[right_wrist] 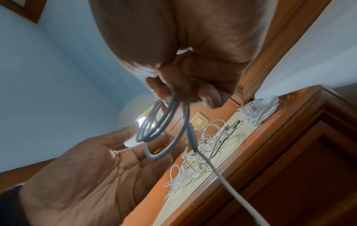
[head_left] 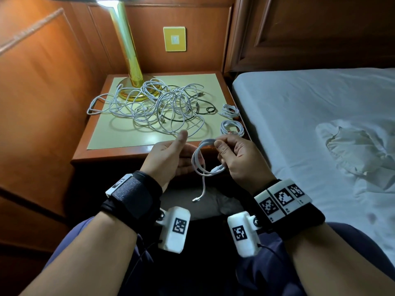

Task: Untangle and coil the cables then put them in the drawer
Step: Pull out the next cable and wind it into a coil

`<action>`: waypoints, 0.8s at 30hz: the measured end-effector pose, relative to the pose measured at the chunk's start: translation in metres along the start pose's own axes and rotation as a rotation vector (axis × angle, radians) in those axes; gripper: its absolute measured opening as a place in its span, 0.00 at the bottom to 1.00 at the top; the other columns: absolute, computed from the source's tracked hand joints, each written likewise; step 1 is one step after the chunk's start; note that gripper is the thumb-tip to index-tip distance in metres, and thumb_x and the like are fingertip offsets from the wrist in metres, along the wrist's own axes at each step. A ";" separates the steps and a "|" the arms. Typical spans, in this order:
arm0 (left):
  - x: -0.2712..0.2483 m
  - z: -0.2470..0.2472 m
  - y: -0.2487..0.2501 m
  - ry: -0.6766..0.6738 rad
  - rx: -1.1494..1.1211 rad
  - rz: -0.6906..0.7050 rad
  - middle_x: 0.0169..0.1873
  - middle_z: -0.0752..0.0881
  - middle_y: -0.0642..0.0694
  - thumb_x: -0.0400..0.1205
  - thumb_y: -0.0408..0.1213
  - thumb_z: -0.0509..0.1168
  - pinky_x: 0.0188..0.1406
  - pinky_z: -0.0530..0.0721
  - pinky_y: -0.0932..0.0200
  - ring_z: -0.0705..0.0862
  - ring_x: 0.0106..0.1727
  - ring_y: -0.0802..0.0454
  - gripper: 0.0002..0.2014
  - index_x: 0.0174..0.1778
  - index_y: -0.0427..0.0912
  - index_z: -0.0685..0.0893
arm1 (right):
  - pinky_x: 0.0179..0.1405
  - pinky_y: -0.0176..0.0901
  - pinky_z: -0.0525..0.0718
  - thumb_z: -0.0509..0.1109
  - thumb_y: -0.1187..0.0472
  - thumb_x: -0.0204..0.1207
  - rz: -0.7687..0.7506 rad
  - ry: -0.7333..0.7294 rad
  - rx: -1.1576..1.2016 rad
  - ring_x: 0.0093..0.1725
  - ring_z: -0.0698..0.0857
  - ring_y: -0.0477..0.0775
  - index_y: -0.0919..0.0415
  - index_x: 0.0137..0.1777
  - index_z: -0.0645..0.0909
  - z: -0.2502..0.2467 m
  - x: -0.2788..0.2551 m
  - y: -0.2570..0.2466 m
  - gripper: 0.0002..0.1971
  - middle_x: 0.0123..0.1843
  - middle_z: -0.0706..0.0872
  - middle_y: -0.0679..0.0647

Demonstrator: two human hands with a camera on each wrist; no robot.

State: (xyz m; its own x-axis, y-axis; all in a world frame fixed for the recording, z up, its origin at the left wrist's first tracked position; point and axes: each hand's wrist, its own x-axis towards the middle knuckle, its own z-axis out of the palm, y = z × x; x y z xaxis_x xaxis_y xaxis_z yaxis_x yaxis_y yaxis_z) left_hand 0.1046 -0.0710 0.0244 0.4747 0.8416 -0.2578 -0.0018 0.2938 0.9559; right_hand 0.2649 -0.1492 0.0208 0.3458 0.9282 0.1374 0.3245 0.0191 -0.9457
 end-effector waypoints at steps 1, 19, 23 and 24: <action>0.000 0.000 0.001 -0.017 0.005 0.004 0.43 0.91 0.29 0.83 0.55 0.62 0.43 0.91 0.53 0.91 0.43 0.41 0.27 0.47 0.30 0.88 | 0.32 0.34 0.79 0.66 0.59 0.86 -0.003 0.008 0.007 0.27 0.77 0.41 0.57 0.50 0.87 0.000 0.000 0.000 0.08 0.28 0.79 0.48; -0.004 0.009 0.001 -0.133 -0.140 -0.002 0.36 0.82 0.41 0.77 0.27 0.72 0.39 0.86 0.55 0.82 0.34 0.49 0.13 0.57 0.36 0.81 | 0.36 0.38 0.82 0.69 0.56 0.85 -0.049 0.038 -0.071 0.28 0.79 0.40 0.54 0.54 0.89 -0.002 0.005 0.009 0.08 0.27 0.82 0.41; 0.001 0.007 -0.011 0.032 0.242 0.165 0.40 0.84 0.38 0.77 0.24 0.75 0.47 0.88 0.46 0.86 0.38 0.46 0.09 0.47 0.39 0.83 | 0.38 0.24 0.76 0.69 0.55 0.84 -0.093 0.114 -0.186 0.32 0.82 0.34 0.55 0.55 0.89 -0.006 0.005 0.013 0.09 0.28 0.82 0.29; 0.003 0.006 -0.013 0.081 0.259 0.173 0.37 0.83 0.39 0.76 0.26 0.76 0.47 0.88 0.45 0.86 0.37 0.46 0.08 0.43 0.39 0.83 | 0.38 0.23 0.76 0.69 0.55 0.84 -0.109 0.131 -0.193 0.32 0.83 0.33 0.55 0.56 0.89 -0.007 0.005 0.012 0.09 0.28 0.82 0.29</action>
State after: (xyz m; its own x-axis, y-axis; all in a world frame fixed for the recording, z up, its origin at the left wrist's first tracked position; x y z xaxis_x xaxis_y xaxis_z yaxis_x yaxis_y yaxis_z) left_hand 0.1108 -0.0752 0.0122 0.4153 0.9053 -0.0888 0.1527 0.0269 0.9879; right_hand 0.2770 -0.1466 0.0123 0.4067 0.8681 0.2847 0.5240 0.0336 -0.8510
